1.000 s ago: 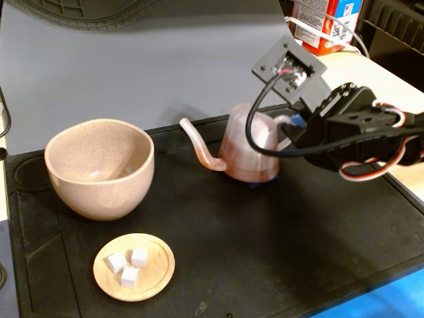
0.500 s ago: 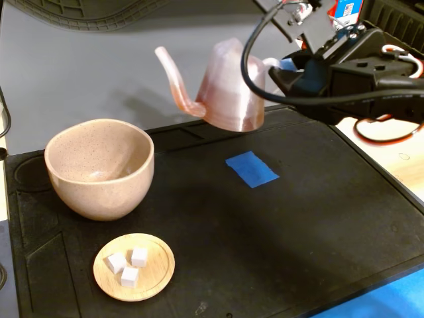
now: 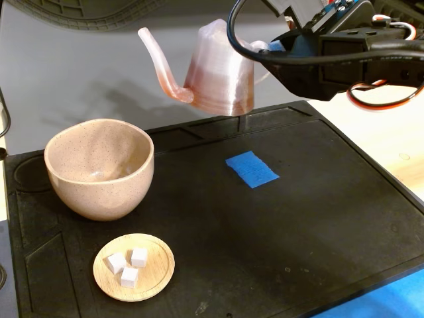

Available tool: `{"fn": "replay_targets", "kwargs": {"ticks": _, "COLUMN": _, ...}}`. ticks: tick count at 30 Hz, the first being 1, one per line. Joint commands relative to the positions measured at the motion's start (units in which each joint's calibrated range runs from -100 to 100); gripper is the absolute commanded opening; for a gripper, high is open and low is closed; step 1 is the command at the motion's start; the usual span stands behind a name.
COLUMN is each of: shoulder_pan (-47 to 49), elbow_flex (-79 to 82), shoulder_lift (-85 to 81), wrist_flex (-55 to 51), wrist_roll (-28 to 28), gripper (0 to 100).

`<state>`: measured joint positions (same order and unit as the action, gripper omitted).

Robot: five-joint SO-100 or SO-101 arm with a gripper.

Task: Pick up a kettle and pour liquid into a cup.

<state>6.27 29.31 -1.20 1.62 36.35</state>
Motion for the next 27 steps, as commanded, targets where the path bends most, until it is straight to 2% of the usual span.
{"fn": "replay_targets", "kwargs": {"ticks": 1, "shoulder_pan": -0.1, "elbow_flex": -4.4, "shoulder_lift": -3.5, "wrist_flex": 0.2, "wrist_roll": -0.7, "gripper": 1}}
{"fn": "replay_targets", "kwargs": {"ticks": 4, "shoulder_pan": -0.1, "elbow_flex": -6.0, "shoulder_lift": -1.5, "wrist_flex": 0.2, "wrist_roll": -3.5, "gripper": 1}}
{"fn": "replay_targets", "kwargs": {"ticks": 8, "shoulder_pan": 0.1, "elbow_flex": -12.6, "shoulder_lift": 3.1, "wrist_flex": 0.2, "wrist_roll": -3.7, "gripper": 1}}
{"fn": "replay_targets", "kwargs": {"ticks": 16, "shoulder_pan": 1.5, "elbow_flex": -13.2, "shoulder_lift": 3.4, "wrist_flex": 0.2, "wrist_roll": -3.8, "gripper": 1}}
{"fn": "replay_targets", "kwargs": {"ticks": 21, "shoulder_pan": 1.8, "elbow_flex": -13.2, "shoulder_lift": 3.4, "wrist_flex": 0.2, "wrist_roll": -7.5, "gripper": 1}}
{"fn": "replay_targets", "kwargs": {"ticks": 24, "shoulder_pan": 2.2, "elbow_flex": -13.2, "shoulder_lift": 3.4, "wrist_flex": 0.7, "wrist_roll": -14.5, "gripper": 1}}
{"fn": "replay_targets", "kwargs": {"ticks": 27, "shoulder_pan": 2.2, "elbow_flex": -13.2, "shoulder_lift": 3.4, "wrist_flex": 0.8, "wrist_roll": -18.7, "gripper": 1}}
